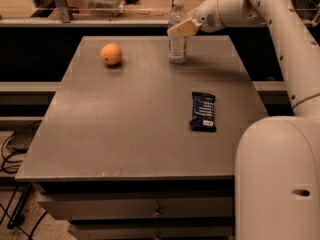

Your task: Knock blue plastic bottle over

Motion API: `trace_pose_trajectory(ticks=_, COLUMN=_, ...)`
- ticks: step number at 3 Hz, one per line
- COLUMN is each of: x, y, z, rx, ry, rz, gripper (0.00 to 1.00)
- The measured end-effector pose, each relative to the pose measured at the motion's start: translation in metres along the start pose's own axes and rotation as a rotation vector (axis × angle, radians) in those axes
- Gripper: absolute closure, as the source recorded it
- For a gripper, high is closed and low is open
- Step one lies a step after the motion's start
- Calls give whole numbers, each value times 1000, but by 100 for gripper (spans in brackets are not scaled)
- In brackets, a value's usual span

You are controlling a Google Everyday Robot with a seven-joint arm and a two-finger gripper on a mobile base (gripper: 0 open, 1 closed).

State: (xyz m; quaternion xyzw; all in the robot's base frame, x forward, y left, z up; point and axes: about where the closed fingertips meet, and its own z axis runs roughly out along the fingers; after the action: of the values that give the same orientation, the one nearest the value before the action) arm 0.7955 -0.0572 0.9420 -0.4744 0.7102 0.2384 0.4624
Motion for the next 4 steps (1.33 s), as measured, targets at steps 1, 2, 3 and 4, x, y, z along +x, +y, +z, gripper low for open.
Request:
trace_pose_trajectory(ticks=1, x=-10, y=-1, z=-11, rx=47, ry=55, rz=-96, gripper=85)
trace_pose_trajectory(ticks=2, x=-18, y=0, z=-27, rx=118, ry=169, rz=-248, gripper=100)
trace_pose_trajectory(ticks=3, x=-17, y=7, z=-38, rx=173, ry=312, rz=-412, gripper=88)
trace_pose_trajectory(ticks=4, x=7, y=24, z=-32, rx=165, ry=464, rz=-496, gripper=64)
